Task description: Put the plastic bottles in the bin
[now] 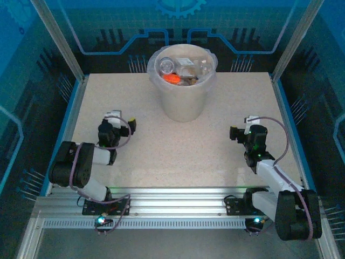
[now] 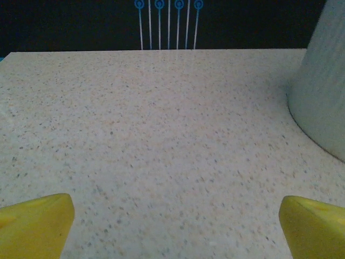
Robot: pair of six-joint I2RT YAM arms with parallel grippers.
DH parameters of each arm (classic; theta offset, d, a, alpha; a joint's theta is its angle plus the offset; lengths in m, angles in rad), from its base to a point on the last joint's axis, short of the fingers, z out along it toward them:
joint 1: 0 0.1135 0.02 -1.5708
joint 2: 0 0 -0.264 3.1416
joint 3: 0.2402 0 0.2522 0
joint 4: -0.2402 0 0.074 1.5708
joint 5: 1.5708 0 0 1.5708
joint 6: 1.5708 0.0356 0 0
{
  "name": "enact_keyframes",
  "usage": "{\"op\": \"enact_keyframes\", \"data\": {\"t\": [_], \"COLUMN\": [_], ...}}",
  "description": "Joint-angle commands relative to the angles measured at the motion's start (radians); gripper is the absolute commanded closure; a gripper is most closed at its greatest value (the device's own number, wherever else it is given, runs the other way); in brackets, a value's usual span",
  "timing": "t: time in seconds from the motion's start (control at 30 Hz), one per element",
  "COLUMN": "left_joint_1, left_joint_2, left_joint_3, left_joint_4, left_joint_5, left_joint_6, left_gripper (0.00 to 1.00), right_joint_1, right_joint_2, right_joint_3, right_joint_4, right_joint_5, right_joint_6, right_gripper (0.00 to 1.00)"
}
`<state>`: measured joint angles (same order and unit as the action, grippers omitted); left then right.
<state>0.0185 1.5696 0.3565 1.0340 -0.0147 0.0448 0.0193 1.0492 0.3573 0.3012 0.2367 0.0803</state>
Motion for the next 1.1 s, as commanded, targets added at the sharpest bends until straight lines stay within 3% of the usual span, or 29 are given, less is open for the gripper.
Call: {"op": "enact_keyframes", "data": {"t": [0.0, 0.23, 0.73, 1.07], "left_joint_1": [0.046, 0.046, 0.046, 0.044], "left_joint_2": [-0.017, -0.016, -0.016, -0.017], "left_joint_3": [0.007, 0.007, 0.007, 0.007], "left_joint_4": [-0.076, -0.077, -0.078, -0.078], "left_joint_5": [0.171, 0.166, 0.164, 0.164], "left_joint_6": [-0.055, -0.054, -0.054, -0.053], "left_gripper": [0.01, 0.01, 0.01, 0.01], "right_joint_1": [0.012, 0.013, 0.006, -0.001], "right_joint_2": [0.021, 0.083, 0.112, 0.291], "right_joint_3": [-0.002, -0.025, -0.095, -0.025], "right_joint_4": [0.158, 0.315, 0.416, 0.499], "right_joint_5": [-0.041, -0.117, -0.171, -0.284], "right_joint_6": [-0.052, -0.121, -0.122, -0.084], "right_gripper": [0.00, 0.00, 0.00, 0.00]}}
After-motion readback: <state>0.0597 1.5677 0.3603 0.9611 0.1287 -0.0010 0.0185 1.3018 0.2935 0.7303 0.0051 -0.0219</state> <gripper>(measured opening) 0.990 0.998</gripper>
